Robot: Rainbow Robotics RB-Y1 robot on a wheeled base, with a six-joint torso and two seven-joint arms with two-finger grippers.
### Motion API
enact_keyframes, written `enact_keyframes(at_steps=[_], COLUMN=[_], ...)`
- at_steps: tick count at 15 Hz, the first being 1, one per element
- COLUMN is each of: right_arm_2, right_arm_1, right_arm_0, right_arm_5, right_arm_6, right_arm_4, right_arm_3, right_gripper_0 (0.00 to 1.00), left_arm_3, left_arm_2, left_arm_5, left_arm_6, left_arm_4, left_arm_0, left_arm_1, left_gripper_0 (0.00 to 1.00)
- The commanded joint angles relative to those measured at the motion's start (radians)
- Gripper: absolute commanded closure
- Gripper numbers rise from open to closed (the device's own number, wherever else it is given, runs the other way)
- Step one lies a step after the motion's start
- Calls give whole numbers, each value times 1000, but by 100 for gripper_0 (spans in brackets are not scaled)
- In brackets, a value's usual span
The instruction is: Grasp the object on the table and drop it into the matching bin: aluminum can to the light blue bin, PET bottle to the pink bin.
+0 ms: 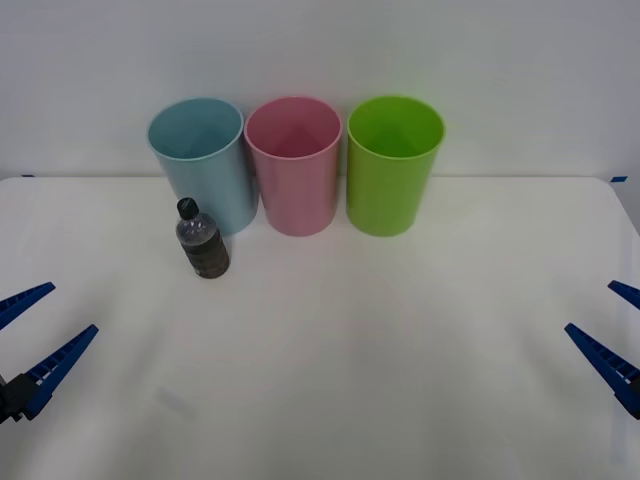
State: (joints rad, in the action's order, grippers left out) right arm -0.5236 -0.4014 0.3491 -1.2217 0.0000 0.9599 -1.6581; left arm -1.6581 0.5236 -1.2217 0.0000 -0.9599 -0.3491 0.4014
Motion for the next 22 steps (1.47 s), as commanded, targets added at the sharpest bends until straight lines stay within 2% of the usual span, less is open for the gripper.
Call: enact_keyframes(at_steps=[1, 6, 10, 12, 17, 19, 22], right_arm_2=[0, 0, 0, 0, 0, 0, 0], right_arm_1=[0, 0, 0, 0, 0, 0, 0], right_arm_0=[0, 0, 0, 0, 0, 0, 0], right_arm_5=[0, 0, 0, 0, 0, 0, 0], right_arm_6=[0, 0, 0, 0, 0, 0, 0], right_arm_4=[0, 0, 0, 0, 0, 0, 0], right_arm_3=[0, 0, 0, 0, 0, 0, 0], right_gripper_0=[0, 0, 0, 0, 0, 0, 0], left_arm_3=[0, 6, 6, 6, 6, 6, 12], left_arm_2=[0, -11, -13, -28, -137, -165, -169], left_arm_5=[0, 2, 27, 76, 243, 278, 306], left_arm_6=[0, 2, -21, -37, -196, -232, -232], left_arm_4=[0, -13, 1, 3, 58, 69, 67], left_arm_0=[0, -14, -76, -105, -160, -165, -153], left_arm_1=[0, 40, 40, 40, 40, 25, -35], left_gripper_0=[0, 0, 0, 0, 0, 0, 0])
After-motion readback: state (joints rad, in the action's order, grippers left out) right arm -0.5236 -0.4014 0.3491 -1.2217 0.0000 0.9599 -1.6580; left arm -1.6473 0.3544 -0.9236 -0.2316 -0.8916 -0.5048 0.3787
